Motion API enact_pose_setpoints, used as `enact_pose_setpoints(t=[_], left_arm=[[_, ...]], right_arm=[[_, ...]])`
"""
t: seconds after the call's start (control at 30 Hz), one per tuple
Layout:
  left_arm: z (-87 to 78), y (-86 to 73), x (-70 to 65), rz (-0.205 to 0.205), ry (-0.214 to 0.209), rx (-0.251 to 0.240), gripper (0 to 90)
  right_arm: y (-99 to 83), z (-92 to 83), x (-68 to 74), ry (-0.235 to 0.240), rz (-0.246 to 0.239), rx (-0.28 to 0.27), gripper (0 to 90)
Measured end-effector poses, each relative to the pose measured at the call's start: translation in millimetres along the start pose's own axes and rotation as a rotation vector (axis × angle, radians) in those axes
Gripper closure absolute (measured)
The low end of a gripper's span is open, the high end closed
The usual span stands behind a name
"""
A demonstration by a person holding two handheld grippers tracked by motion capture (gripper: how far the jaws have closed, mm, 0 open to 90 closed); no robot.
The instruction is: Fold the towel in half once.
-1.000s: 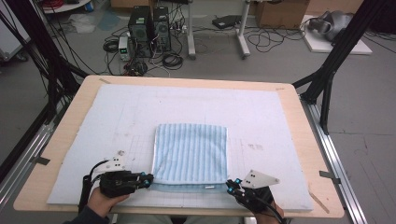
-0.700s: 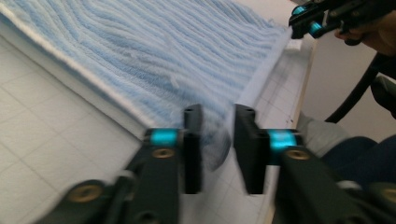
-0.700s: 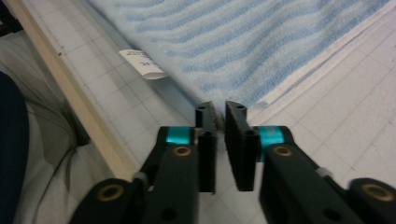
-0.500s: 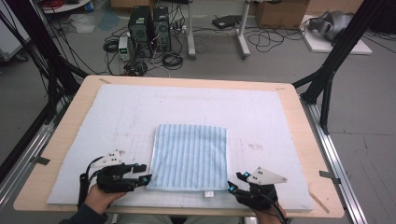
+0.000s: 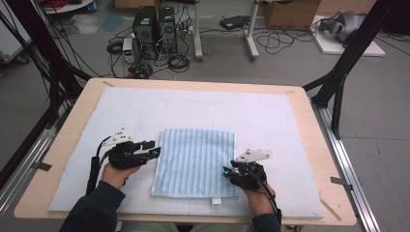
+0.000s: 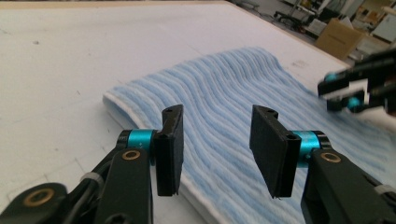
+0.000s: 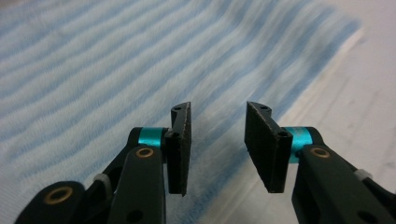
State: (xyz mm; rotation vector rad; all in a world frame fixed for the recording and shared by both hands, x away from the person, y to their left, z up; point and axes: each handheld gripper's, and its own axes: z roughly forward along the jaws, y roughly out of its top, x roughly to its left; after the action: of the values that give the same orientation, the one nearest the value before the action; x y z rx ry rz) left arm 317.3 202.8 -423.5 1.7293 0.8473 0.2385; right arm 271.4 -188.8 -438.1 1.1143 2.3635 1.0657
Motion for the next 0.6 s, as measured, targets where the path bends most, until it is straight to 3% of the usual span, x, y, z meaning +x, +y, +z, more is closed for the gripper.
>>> enact_pose_setpoints(t=[0.03, 0.13, 0.2, 0.33, 0.43, 0.5, 0.6], left_arm=[[1.9, 0.8, 1.3, 0.001, 0.003, -0.002, 54.4], [7.9, 1.6, 7.0, 0.007, 0.009, -0.001, 54.4], [13.4, 4.4, 11.4, 0.008, 0.019, 0.024, 53.9], [26.5, 16.1, 19.7, 0.023, 0.039, 0.019, 52.7], [37.3, 24.9, 27.6, 0.006, 0.042, -0.003, 55.1], [46.5, 27.9, 31.8, 0.011, 0.056, 0.011, 68.7], [63.4, 29.1, 36.2, 0.025, 0.080, 0.052, 76.7]], right_arm=[[-2.4, 2.4, 0.7, 0.004, -0.013, 0.026, 64.1], [-9.6, -1.8, 0.1, -0.007, -0.024, 0.018, 64.7], [-12.2, -4.4, -2.1, 0.006, -0.022, 0.014, 64.6], [-6.7, -6.6, -8.6, 0.044, -0.001, -0.004, 60.1], [9.0, -6.9, -24.5, -0.002, 0.024, -0.060, 60.4], [21.5, -0.8, -37.0, -0.049, 0.029, -0.063, 66.9], [39.0, 11.5, -53.9, -0.097, 0.043, -0.084, 75.2]])
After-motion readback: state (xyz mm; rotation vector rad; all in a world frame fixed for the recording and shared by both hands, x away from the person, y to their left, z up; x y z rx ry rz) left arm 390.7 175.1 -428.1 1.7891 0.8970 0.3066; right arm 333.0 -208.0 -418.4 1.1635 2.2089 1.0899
